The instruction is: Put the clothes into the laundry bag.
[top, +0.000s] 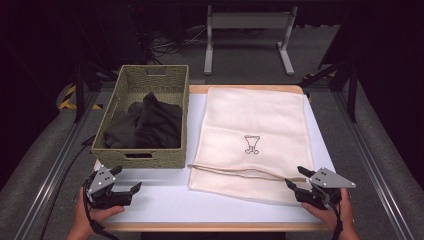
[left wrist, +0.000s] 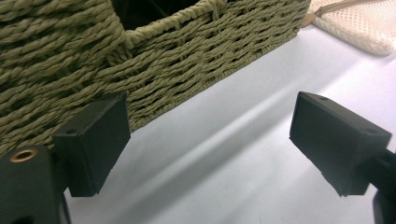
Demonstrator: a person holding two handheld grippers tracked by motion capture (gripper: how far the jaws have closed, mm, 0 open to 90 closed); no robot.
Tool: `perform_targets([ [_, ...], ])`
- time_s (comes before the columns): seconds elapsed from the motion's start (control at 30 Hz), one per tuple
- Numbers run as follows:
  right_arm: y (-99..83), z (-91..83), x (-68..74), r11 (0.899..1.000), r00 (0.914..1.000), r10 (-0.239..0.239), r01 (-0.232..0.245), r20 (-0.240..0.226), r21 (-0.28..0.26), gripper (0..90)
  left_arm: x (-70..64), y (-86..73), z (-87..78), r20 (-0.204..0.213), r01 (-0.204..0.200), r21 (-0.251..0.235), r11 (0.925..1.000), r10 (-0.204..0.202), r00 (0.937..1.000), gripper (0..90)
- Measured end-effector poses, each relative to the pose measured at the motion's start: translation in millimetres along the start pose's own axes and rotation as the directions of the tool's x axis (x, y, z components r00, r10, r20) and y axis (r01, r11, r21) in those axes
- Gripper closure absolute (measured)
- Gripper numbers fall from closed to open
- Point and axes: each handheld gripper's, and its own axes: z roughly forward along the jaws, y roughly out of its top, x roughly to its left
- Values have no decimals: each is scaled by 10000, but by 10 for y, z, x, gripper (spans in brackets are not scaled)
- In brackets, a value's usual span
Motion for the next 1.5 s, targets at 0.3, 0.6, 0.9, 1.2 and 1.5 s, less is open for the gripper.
perform_targets([
  [0.3,211,160,77,9955,9970,-632,660,-437,675,322,33,-32,7,51,165,248,9996,-167,9998,96],
  [0.6,452,569,140,9763,9867,-1281,1432,-1000,1623,321,18,-35,19,34,-53,481,9988,51,10000,100],
  [0.9,600,1015,239,9322,9715,-1918,2247,-1393,2837,318,18,-37,9,137,-125,449,9989,119,9998,107],
  [1.2,653,1199,235,9288,9721,-1609,2076,-1708,3069,487,-1,-29,21,323,-272,474,9985,257,9991,113],
  [1.5,742,1242,379,9293,9655,-1912,2360,-1770,2839,843,-22,28,-70,242,-562,6,9984,562,9981,145],
])
